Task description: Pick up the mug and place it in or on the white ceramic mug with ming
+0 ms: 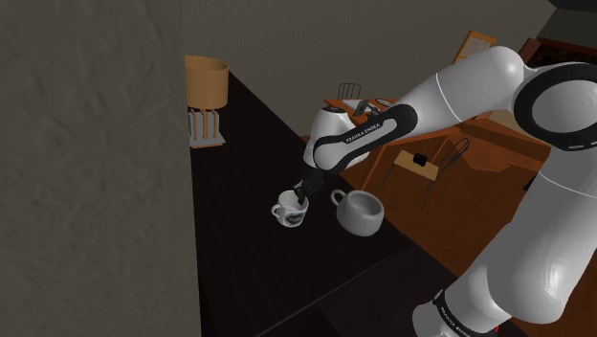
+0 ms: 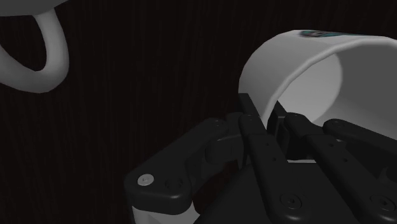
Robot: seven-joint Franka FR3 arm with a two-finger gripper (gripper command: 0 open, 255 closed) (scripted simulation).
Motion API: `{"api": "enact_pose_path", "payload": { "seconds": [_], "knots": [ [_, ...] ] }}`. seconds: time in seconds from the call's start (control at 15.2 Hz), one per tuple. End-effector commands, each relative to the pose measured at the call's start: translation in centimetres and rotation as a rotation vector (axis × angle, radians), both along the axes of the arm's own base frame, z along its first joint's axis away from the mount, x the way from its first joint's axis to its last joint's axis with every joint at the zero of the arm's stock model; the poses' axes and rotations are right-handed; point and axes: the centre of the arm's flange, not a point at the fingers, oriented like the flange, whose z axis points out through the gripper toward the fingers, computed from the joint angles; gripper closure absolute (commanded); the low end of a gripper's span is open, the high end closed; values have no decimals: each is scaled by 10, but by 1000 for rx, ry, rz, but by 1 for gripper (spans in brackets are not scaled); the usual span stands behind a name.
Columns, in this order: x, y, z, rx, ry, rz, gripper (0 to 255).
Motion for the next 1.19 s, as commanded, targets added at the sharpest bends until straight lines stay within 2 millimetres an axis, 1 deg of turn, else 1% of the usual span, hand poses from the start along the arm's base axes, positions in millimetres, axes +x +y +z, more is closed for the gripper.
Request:
{"api": "enact_pose_path", "payload": {
  "seconds": [0.0,0.07,1.12],
  "knots": [
    [0,0,0,0,0,0,255],
    [0,0,0,0,0,0,255],
    [0,0,84,0,0,0,255]
  ]
}}
